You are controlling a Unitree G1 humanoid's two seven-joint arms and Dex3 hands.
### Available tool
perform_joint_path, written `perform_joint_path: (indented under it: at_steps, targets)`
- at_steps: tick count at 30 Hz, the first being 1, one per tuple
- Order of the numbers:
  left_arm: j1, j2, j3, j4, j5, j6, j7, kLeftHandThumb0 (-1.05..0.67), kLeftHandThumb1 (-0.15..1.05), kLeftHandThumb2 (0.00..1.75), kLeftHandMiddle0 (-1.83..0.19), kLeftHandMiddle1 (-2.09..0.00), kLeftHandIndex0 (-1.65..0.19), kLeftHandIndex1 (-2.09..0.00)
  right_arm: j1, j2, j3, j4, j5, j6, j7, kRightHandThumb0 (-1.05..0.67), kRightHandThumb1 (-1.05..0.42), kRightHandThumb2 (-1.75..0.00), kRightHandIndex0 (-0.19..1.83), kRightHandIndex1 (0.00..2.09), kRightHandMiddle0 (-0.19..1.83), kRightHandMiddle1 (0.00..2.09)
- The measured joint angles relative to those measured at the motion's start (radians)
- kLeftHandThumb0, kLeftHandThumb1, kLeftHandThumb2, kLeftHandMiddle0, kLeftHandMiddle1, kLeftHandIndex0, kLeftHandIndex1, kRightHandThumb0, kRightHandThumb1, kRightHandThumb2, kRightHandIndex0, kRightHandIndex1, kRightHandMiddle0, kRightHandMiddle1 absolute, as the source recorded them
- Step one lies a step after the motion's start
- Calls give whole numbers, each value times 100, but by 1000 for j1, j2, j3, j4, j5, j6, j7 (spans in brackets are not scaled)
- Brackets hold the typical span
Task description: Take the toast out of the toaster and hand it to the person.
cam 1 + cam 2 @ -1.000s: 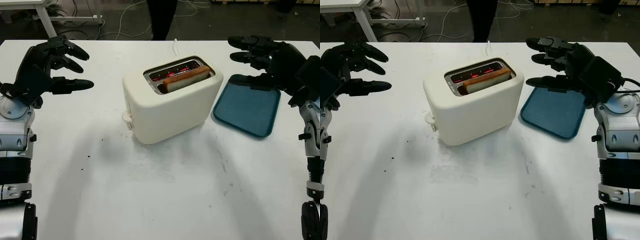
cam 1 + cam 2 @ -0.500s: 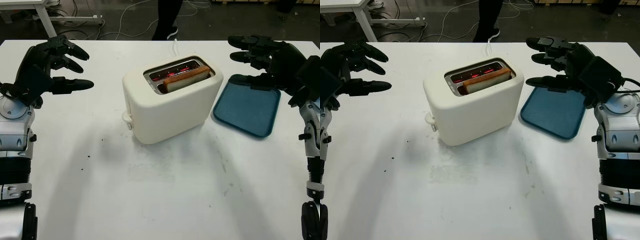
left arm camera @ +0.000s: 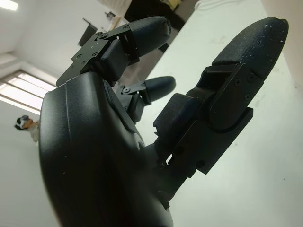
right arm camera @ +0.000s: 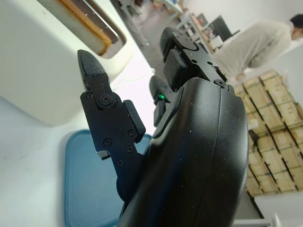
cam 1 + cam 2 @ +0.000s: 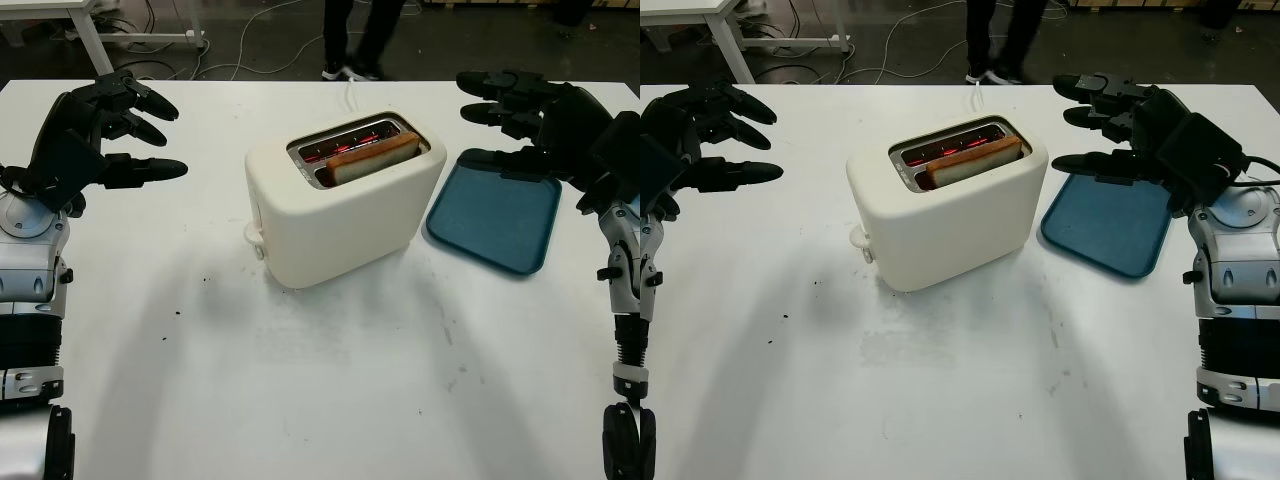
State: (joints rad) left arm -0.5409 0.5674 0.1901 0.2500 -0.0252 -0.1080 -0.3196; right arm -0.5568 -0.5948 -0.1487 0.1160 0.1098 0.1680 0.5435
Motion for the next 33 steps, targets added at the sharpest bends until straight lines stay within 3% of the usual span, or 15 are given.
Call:
perform_joint_path:
  at_steps: [33]
  targets:
    - [0, 0, 0, -3, -1, 1, 0, -105, 55, 0, -49, -129, -55, -113, 1, 0, 0, 0, 0, 0, -3, -26, -78, 0, 17, 52, 46, 0]
